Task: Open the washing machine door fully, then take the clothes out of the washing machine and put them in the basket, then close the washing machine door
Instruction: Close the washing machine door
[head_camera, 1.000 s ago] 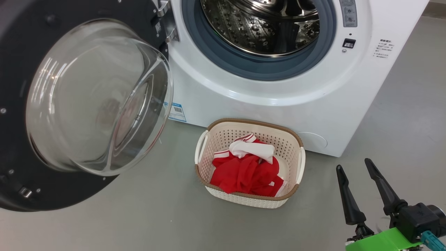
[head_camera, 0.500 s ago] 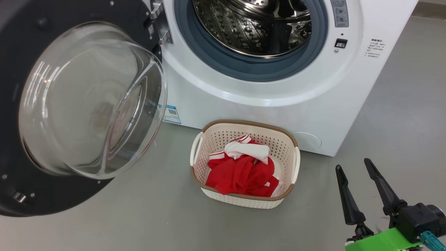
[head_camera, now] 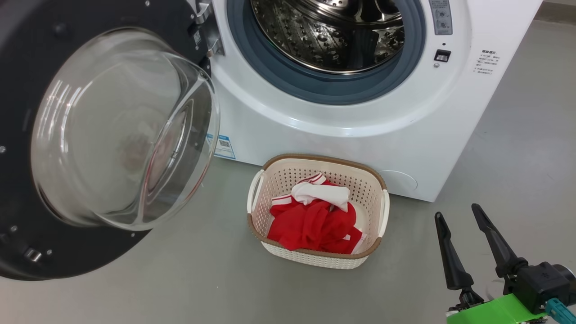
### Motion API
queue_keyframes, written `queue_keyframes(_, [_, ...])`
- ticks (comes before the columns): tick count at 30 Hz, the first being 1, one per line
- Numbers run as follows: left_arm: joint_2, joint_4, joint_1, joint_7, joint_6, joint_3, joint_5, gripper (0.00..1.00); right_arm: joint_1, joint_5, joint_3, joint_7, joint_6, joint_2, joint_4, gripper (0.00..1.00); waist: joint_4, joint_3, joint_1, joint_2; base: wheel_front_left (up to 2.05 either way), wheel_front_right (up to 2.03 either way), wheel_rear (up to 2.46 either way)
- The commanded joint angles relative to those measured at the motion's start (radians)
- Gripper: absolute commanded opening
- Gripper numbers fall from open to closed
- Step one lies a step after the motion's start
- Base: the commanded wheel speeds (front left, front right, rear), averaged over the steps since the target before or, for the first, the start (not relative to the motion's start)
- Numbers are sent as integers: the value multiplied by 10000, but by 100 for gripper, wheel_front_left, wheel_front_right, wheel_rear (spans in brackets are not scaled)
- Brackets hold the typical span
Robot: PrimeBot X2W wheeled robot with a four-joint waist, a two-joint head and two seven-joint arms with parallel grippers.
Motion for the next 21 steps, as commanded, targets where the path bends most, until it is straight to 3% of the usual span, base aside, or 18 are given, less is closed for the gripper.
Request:
queue_keyframes(1, [419, -408, 217, 186, -15, 114, -53, 0, -194, 94, 231, -57, 63, -129, -287, 100, 32, 6, 0, -1, 0, 0, 0])
queue_keyframes(21, [-1339, -3286, 1736, 1340, 834, 488, -1237, 0, -203, 194, 204, -65, 63, -129, -360, 100, 204, -70, 0, -1, 0, 0, 0])
